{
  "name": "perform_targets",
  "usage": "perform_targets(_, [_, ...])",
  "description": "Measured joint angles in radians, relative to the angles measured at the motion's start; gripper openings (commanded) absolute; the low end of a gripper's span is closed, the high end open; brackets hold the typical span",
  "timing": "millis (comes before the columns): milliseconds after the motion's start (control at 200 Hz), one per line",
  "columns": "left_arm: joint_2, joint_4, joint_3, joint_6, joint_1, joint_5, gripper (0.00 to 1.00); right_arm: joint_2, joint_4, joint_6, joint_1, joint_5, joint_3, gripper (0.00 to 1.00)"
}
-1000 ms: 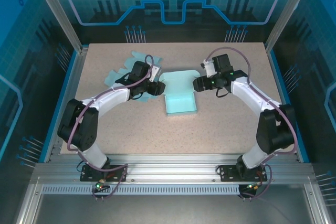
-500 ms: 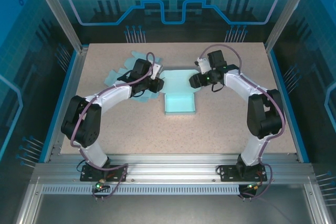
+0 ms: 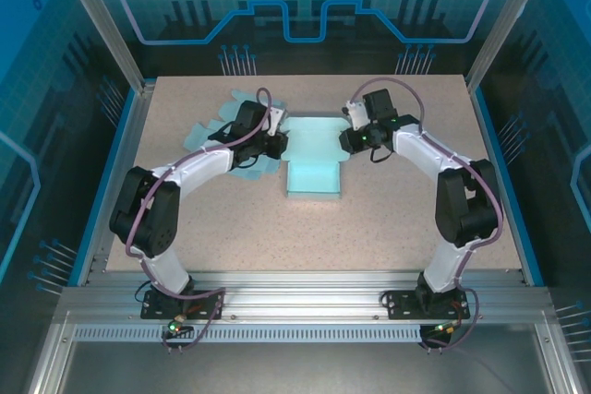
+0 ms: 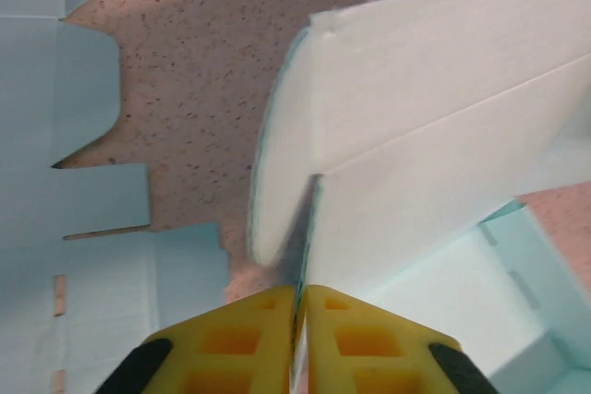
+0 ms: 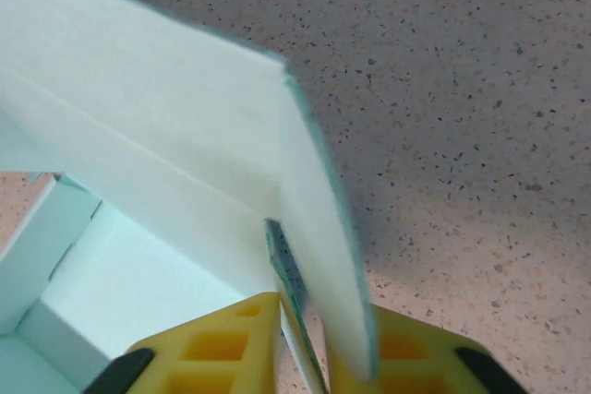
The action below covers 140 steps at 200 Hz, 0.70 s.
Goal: Fold the paper box
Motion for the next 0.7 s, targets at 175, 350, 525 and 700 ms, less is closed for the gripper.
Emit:
perform_targets(175, [0.012, 0.006, 0.032, -0.067, -0.062, -0.076, 0.00, -0.045, 0.011, 0.045, 0.050, 0.152, -0.033, 0.04])
perform_targets(350, [0.028, 0.031, 0.032, -0.141, -0.084, -0.119, 0.00, -0.060, 0.048, 0.076, 0.085, 0.271, -0.055, 0.00])
perform_targets(525, [0.038, 0.096, 0.032, -0.179, -0.109, -0.179, 0.00, -0.093, 0.135, 0.102, 0.105, 0.343, -0.102, 0.00])
perform_targets(700, [0.071, 0.195, 0.032, -0.194, -0.125, -0.245, 0.00, -0.107, 0.242, 0.118, 0.116, 0.400, -0.144, 0.00])
